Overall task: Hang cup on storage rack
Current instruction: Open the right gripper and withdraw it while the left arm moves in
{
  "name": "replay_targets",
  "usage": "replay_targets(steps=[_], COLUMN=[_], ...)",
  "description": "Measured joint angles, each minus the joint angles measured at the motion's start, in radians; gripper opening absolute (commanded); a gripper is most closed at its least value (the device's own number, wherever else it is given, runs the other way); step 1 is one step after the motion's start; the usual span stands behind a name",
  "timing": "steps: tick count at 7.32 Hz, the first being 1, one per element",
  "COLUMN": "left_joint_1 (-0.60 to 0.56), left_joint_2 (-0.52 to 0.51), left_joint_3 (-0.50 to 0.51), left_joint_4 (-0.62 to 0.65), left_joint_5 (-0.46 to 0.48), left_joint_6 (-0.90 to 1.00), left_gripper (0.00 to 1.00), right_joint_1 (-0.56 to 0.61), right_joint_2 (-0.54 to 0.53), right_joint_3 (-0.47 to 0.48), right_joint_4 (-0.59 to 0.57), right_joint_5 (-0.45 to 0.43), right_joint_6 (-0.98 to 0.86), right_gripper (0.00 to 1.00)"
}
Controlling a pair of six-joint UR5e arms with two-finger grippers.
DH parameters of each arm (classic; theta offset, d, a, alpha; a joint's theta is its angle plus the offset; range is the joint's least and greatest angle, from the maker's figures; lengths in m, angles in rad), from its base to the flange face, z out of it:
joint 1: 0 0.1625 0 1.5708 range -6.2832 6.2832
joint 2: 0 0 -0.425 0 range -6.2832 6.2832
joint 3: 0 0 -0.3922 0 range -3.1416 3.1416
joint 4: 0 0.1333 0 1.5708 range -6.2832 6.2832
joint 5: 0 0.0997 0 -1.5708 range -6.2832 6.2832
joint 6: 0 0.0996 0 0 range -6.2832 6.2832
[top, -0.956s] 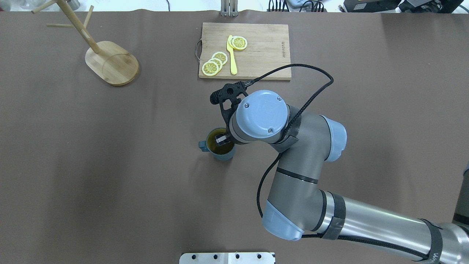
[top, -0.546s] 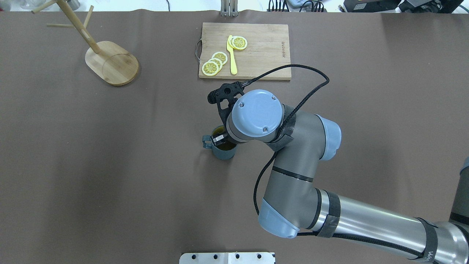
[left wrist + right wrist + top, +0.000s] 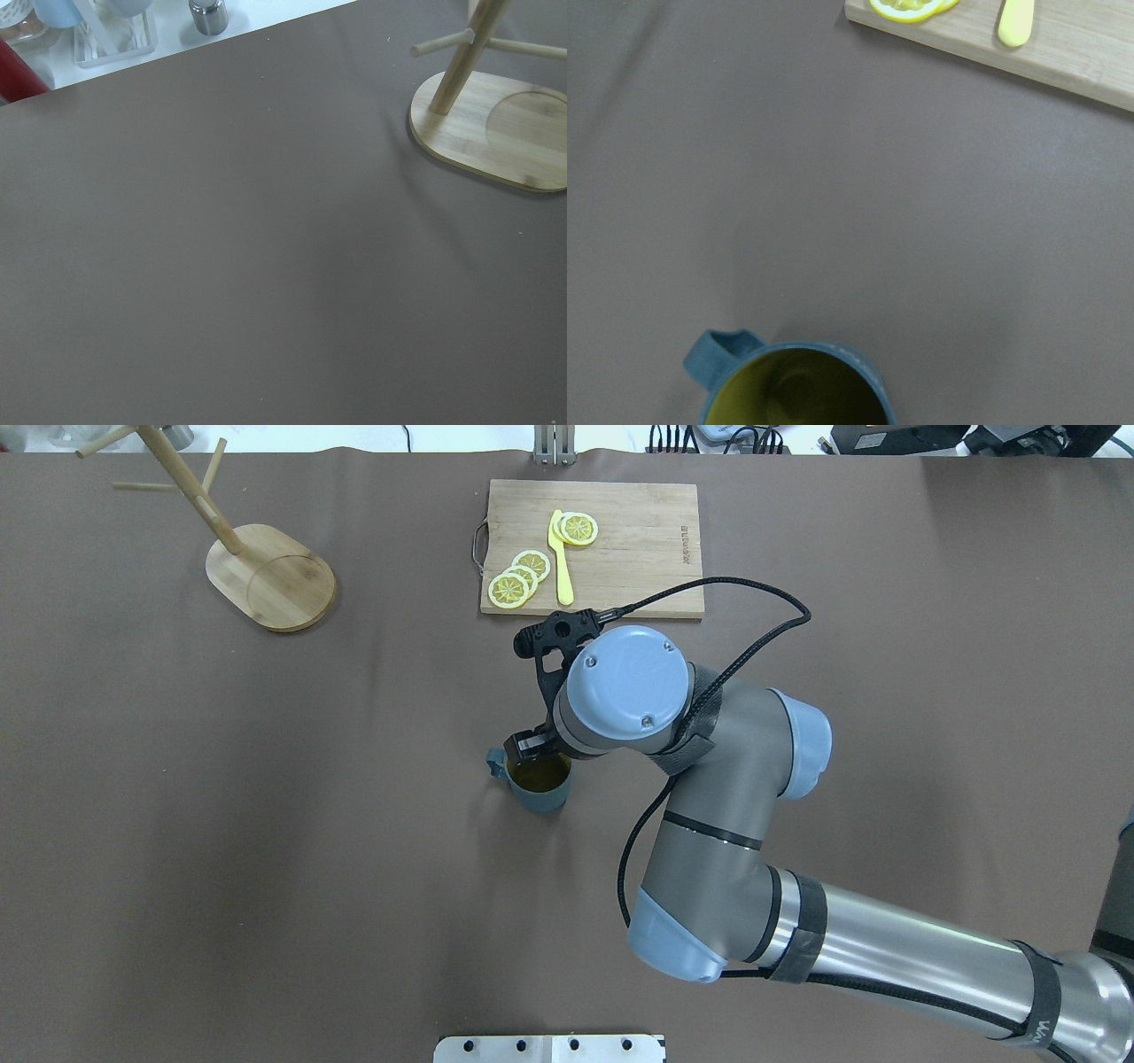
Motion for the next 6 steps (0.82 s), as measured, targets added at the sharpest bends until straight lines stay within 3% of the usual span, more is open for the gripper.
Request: replay_targets(steps=[4, 6], left_joint_1=[0.141, 0.252], left_joint_2=[-0.041, -0.061], left_joint_3=[0.000, 0.002], left_joint_4=[-0.164, -0.298], left_joint_5=[-0.019, -0.013], left_joint_6=[-0.232, -0.311], left_gripper=[1.00, 1.00], right_joint_1=[0.321, 0.476], right_joint_2=[-0.153, -0.239], right_joint_3=[0.066, 0.046], right_joint_4=[-0.002, -0.003], right_joint_5=[0.258, 0.331], right_joint_6=[0.022, -0.167], right_gripper=[1.00, 1.00])
